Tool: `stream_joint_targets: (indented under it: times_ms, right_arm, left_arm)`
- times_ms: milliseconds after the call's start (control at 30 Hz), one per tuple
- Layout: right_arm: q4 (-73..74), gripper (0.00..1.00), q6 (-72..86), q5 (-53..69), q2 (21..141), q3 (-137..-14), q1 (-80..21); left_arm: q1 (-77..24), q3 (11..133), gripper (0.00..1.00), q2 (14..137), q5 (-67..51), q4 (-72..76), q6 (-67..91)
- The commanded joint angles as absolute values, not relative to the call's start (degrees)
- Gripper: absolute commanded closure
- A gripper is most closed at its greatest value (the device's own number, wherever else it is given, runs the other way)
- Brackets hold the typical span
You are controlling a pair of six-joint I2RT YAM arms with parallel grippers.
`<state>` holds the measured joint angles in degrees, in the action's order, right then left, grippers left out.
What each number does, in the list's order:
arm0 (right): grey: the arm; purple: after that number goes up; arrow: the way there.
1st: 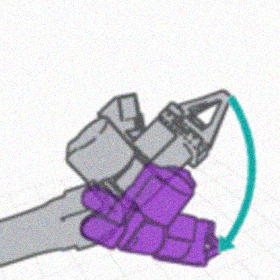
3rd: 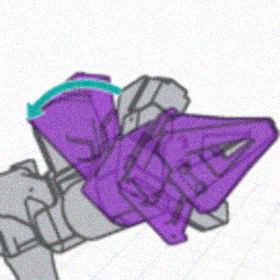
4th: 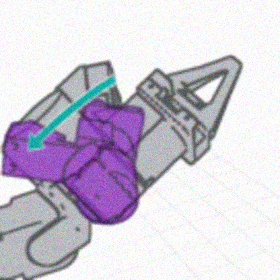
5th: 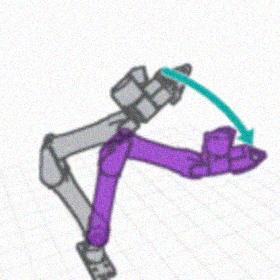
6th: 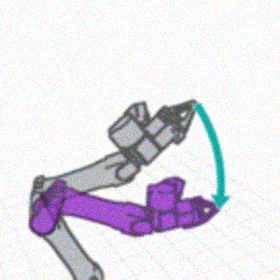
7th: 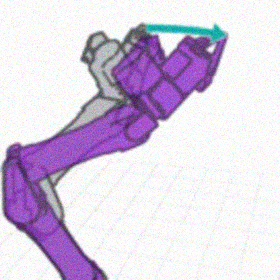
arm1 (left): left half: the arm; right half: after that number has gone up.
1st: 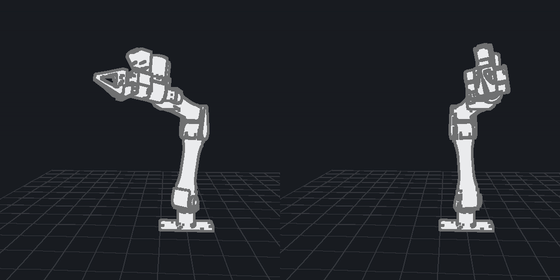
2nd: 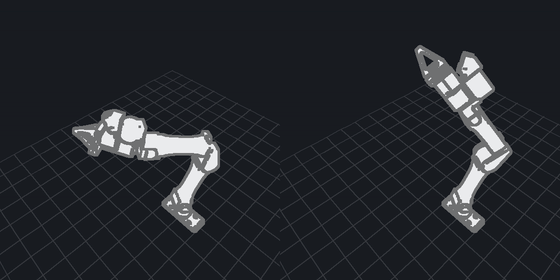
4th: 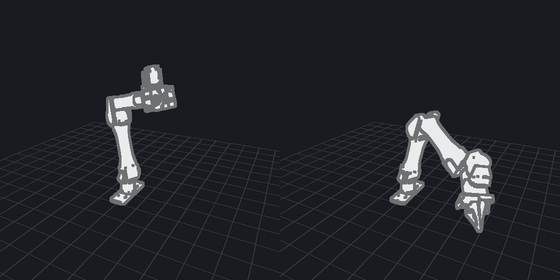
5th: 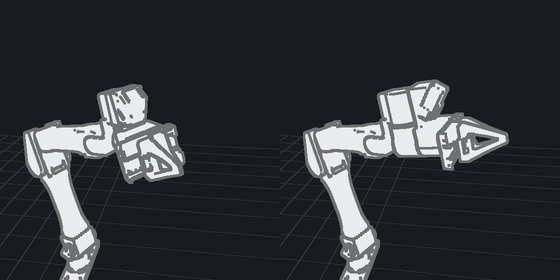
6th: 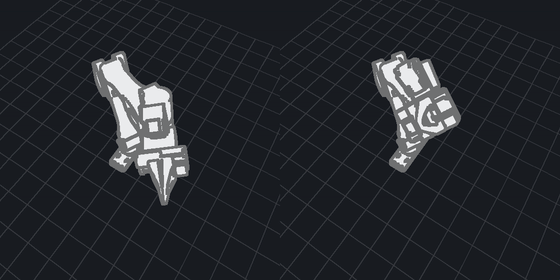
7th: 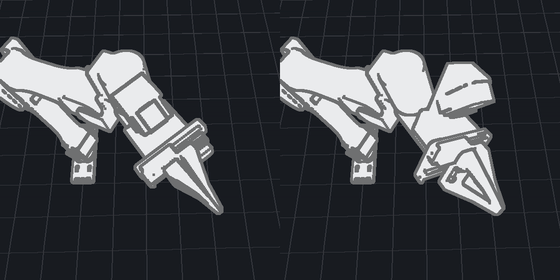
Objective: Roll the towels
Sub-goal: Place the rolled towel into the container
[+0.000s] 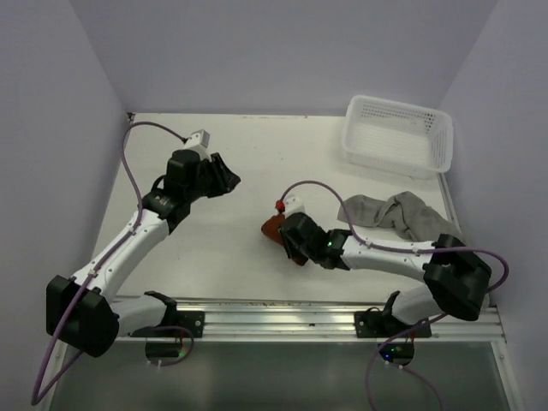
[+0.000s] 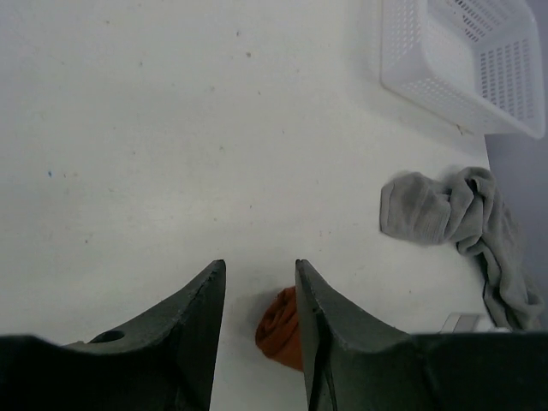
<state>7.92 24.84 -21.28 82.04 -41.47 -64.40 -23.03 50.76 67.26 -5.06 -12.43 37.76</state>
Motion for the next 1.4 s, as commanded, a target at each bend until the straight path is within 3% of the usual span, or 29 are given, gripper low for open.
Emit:
stream_joint_targets:
  times_ms: [0,300,600,833,1167,1267,1367]
  right_arm:
    - [8.0,0.94,18.4,-19.5,79.1,-51.0,-51.7]
    - [10.9,0.92,15.9,-11.5,93.8,-77.9,-23.6]
    - [12.1,0.93,18.6,-11.8,111.8,-99.0,-9.8]
    - [7.1,0.93,18.1,-16.3,117.2,-99.9,-6.9]
    - [6.9,0.89,20.0,-12.6,125.0,-101.3,-3.4]
    - [6.2,0.86,20.0,-12.0,125.9,-99.8,-2.8]
    - [6.5,0.75,20.3,-11.0,127.2,-99.6,-2.1]
  left_arm:
    - [-20.5,57.2,0.57,69.6,-4.9,-18.6,31.5]
    - [-17.8,60.6,0.55,76.2,-5.1,-19.5,26.3]
    - [-15.0,57.4,0.55,76.5,-1.9,-16.8,21.6]
    - [-14.9,56.0,0.53,77.1,-0.3,-16.3,20.2]
    - [-14.9,57.1,0.51,79.3,-2.4,-16.3,20.0]
    - [-14.9,57.2,0.50,79.7,-2.9,-16.5,20.1]
    - [-14.9,57.2,0.50,79.9,-3.4,-16.3,20.1]
